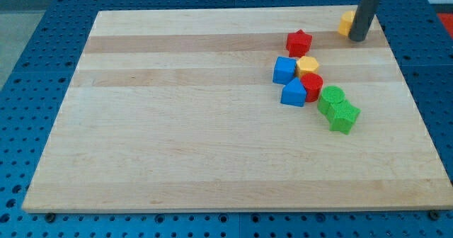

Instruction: Move your arm towards the green circle

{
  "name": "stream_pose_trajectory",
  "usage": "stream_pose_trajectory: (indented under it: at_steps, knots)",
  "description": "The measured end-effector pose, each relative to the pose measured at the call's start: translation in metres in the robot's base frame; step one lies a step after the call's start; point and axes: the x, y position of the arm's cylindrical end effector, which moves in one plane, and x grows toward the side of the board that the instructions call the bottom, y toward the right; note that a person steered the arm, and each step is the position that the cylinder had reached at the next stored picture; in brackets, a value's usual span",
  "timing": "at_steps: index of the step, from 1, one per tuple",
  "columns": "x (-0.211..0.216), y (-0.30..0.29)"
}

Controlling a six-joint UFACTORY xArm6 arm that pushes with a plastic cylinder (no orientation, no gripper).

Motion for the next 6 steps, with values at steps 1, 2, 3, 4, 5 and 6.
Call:
stream_pose_trajectory:
  at_steps: [1, 2, 3, 4, 5, 6]
  knots:
    - [-0.012, -0.004]
    - [-0.024, -0.006]
    - [-0.027, -0.008]
    - [-0.004, -0.008]
    - [0.046, -0.009]
    - [0.100, -0.011]
